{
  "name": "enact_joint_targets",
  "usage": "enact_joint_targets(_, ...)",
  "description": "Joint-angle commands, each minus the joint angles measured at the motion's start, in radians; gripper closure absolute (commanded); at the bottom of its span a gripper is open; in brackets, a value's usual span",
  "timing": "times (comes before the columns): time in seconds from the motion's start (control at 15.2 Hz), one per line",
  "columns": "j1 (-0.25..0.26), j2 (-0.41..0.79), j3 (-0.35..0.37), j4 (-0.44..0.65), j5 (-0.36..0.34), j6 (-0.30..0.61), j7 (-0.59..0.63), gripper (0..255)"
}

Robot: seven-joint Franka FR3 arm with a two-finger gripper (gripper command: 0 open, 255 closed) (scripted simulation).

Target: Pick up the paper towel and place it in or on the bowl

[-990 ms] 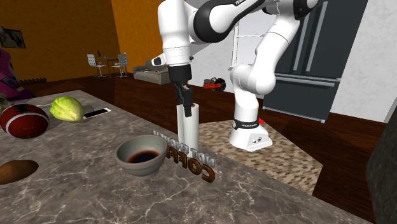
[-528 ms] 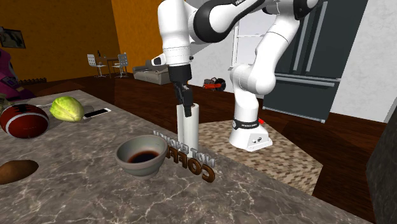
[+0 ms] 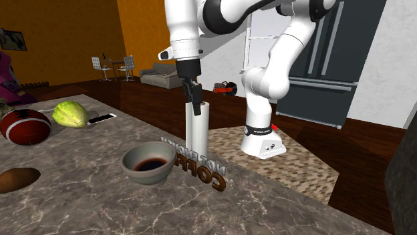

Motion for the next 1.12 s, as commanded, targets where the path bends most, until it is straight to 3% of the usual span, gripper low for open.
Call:
enact_joint_targets(0.0,0.000,-0.008,-0.003,0.022,-0.003,-0.031,0.004,255)
enact_joint_targets(1.06,-0.008,-0.032,-0.029,0.221,-0.027,-0.252,0.025,255)
